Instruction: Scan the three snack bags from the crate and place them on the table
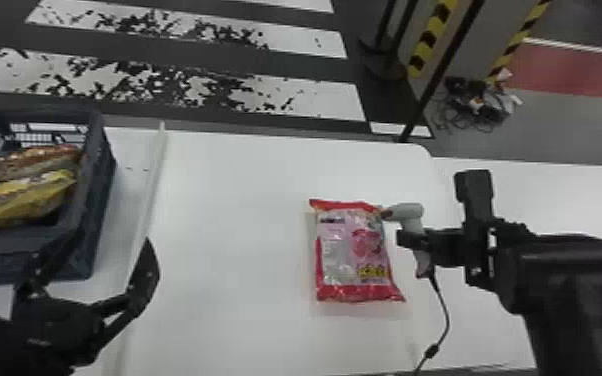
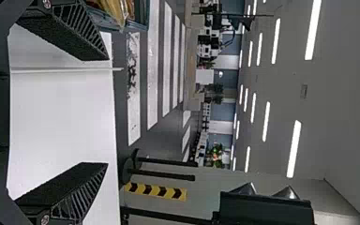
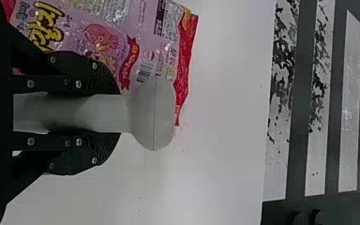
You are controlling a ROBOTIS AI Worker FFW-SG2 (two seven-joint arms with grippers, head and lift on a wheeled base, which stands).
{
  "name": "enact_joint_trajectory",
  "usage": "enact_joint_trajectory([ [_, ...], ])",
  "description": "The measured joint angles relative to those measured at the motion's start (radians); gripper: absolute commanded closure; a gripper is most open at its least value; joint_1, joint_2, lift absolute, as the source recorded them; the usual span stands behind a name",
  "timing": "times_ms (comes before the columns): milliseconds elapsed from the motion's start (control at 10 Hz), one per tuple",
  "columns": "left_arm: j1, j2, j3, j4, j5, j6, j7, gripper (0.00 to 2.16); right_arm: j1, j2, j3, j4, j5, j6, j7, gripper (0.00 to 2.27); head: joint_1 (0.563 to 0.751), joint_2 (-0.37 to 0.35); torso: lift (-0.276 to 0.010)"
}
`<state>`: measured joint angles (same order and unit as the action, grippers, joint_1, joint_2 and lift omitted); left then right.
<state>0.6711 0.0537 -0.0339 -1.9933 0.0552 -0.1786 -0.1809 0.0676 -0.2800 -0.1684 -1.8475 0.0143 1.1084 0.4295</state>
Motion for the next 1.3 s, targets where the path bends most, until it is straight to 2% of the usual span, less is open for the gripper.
enact_joint_trajectory([
  [500,-0.007,-0.001,-0.001,0.004,0.0,0.003,0.0,0.07,0.006,-0.053,-0.097,0.155,-0.008,-0.137,-0.004,2.26,0.695,-0.34,-0.062],
  [900,-0.007,0.0,-0.002,0.004,0.0,0.003,0.0,0.07,-0.014,-0.067,-0.111,0.294,-0.008,-0.242,-0.006,2.25,0.695,-0.35,-0.062],
  [1200,-0.005,0.0,-0.003,0.004,0.0,0.003,0.0,0.07,-0.015,-0.067,-0.11,0.34,-0.008,-0.281,-0.006,1.84,0.695,-0.35,-0.062],
  [1300,-0.004,0.0,-0.003,0.004,0.0,0.003,0.0,0.07,-0.015,-0.067,-0.109,0.349,-0.008,-0.283,-0.006,1.54,0.695,-0.35,-0.062],
])
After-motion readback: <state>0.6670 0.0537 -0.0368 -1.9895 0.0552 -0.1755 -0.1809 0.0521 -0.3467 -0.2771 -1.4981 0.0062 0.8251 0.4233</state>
